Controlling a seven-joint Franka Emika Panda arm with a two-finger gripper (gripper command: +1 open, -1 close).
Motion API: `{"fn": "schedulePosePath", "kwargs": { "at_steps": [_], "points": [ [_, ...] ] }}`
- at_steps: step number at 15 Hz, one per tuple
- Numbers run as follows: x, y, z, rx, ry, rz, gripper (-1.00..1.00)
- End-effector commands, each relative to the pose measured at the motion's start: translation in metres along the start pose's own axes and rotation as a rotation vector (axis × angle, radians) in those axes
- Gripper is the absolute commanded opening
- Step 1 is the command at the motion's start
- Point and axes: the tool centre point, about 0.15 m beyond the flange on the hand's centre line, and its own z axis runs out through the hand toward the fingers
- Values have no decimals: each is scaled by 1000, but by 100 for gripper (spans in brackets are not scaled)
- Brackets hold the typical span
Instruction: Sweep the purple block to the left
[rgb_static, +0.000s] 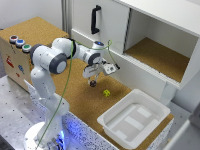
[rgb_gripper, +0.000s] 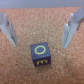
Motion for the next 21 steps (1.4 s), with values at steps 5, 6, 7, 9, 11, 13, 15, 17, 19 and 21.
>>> {"fn": "schedulePosePath", "kwargs": {
  "at_steps": [5, 6, 7, 9, 11, 13, 15, 17, 19, 21],
  "points": [
    [-36, -6, -60, -56, 25, 279, 100],
    [-40, -6, -61, -44, 34, 324, 100],
    [-43, -3, -61, -42, 50, 404, 100],
    [-53, -5, -59, -21, 59, 513, 100],
    [-62, -3, -50, -18, 55, 622, 100],
    [-73, 1, -42, -13, 61, 762, 100],
    [-76, 4, -32, -13, 28, 890, 100],
    [-73, 6, -15, -58, -26, 1017, 100],
    [-72, 11, -5, -4, -25, 1173, 100],
    [-64, 13, 0, 19, -41, 1272, -100]
  ]
}}
